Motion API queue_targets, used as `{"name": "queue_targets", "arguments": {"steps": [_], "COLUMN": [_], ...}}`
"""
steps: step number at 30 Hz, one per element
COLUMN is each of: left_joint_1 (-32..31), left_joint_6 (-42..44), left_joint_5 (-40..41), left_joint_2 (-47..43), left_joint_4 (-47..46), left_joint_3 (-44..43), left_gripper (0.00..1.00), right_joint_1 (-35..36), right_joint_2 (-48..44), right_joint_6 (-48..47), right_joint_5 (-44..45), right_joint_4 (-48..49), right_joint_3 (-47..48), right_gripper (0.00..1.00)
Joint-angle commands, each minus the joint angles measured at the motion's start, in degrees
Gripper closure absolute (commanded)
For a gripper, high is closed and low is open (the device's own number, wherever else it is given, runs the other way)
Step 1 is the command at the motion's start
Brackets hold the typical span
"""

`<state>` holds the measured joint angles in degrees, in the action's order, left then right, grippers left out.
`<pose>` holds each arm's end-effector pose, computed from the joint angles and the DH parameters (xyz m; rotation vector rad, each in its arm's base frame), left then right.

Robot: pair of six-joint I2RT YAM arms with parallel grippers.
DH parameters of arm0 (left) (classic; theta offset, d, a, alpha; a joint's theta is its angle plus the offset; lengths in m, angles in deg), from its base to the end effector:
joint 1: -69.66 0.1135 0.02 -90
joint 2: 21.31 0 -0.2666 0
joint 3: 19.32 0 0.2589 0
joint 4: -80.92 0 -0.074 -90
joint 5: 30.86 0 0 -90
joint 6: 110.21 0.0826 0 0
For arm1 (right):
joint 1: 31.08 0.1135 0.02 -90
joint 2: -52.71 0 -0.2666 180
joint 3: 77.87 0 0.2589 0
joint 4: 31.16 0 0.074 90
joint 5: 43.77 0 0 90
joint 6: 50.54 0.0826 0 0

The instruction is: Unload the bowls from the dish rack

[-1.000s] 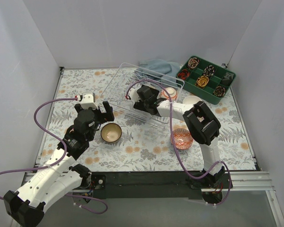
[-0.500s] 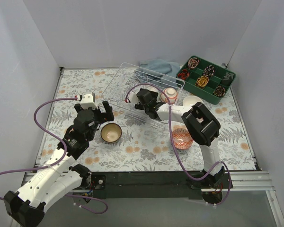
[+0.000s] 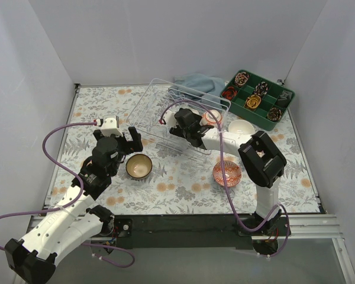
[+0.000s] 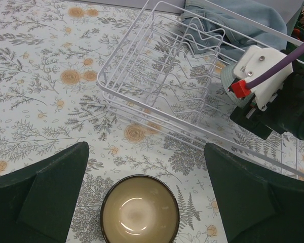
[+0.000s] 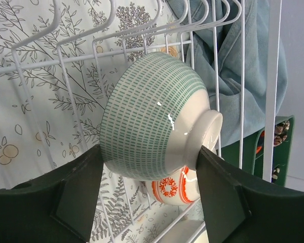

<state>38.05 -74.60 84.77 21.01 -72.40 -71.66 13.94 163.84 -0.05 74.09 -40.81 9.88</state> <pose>0.2061 -0.0849 0.2955 -0.6738 1.7550 -0.6328 0.3645 0.3101 0.1793 -1.1965 1.7344 -0.4629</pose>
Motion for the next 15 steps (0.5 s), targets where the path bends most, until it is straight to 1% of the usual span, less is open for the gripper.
{"name": "queue_targets", "arguments": {"steps": [1, 12, 15], "left_joint_1": [0.5, 0.41, 0.41], "left_joint_6": [0.34, 0.25, 0.34], "left_joint_5": [-1.02, -2.07, -2.6], "left_joint_2": [-0.58, -1.28, -1.19], "left_joint_4": [-0.88, -1.68, -1.94], "left_joint_3": [0.53, 0.88, 1.06], "left_gripper": [0.02, 0.02, 0.02], "right_joint_1": [-0.45, -2.56, -3.96], "right_joint_2": [-5.22, -10.05, -11.64], "right_joint_6": [5.92, 21.83, 27.71], "right_joint_5": [-2.19, -10.97, -13.96], "right_joint_4": [1.35, -2.25, -2.78], "right_joint_3": [0.54, 2.47, 2.38], "right_gripper": [0.78, 0.79, 0.79]}}
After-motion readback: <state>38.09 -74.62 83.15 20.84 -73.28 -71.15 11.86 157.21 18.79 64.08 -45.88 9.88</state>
